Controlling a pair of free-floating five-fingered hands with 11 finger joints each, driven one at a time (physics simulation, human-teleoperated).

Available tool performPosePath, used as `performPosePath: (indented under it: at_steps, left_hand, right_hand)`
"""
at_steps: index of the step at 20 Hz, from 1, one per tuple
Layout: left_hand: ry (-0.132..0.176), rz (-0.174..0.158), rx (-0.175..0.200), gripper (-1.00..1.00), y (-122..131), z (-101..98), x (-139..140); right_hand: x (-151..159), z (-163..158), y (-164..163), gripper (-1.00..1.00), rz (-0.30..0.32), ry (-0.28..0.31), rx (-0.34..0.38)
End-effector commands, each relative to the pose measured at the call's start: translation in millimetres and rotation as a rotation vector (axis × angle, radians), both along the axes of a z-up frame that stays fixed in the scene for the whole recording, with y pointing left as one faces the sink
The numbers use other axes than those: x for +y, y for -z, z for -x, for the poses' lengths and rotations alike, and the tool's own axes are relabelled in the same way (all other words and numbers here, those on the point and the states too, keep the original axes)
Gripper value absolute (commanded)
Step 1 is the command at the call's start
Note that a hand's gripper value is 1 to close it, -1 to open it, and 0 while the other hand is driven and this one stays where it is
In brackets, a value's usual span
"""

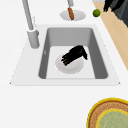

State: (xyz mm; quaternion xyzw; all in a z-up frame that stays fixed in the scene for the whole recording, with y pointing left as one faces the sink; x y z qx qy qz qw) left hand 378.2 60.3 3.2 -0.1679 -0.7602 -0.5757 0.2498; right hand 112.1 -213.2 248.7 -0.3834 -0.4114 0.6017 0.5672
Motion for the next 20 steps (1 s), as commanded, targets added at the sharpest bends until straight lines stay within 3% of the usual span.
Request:
performPosePath:
  at_steps: [1, 7, 10, 13, 17, 20]
  left_hand:
    - [0.004, -0.029, 0.039, -1.0, 18, -13.5, -22]
    - [-0.001, -0.049, 0.032, -1.0, 57, -49.6, -47]
    - [0.0, -0.091, 0.095, -1.0, 59, -55.3, -50]
    - [0.011, -0.085, 0.138, -1.0, 66, -65.6, -51]
    - [0.017, -0.068, 0.154, -1.0, 87, -85.9, -63]
    - [0.018, -0.082, 0.159, -1.0, 101, -102.2, -68]
  right_hand:
    - [0, 0, 0, 0.0, 0.0, 0.0, 0.0]
    - [0, 0, 0, 0.0, 0.0, 0.0, 0.0]
    - [0, 0, 0, 0.0, 0.0, 0.0, 0.0]
    - [0, 0, 0, 0.0, 0.0, 0.0, 0.0]
    - [0, 0, 0, 0.0, 0.0, 0.0, 0.0]
    - [0, 0, 0, 0.0, 0.0, 0.0, 0.0]
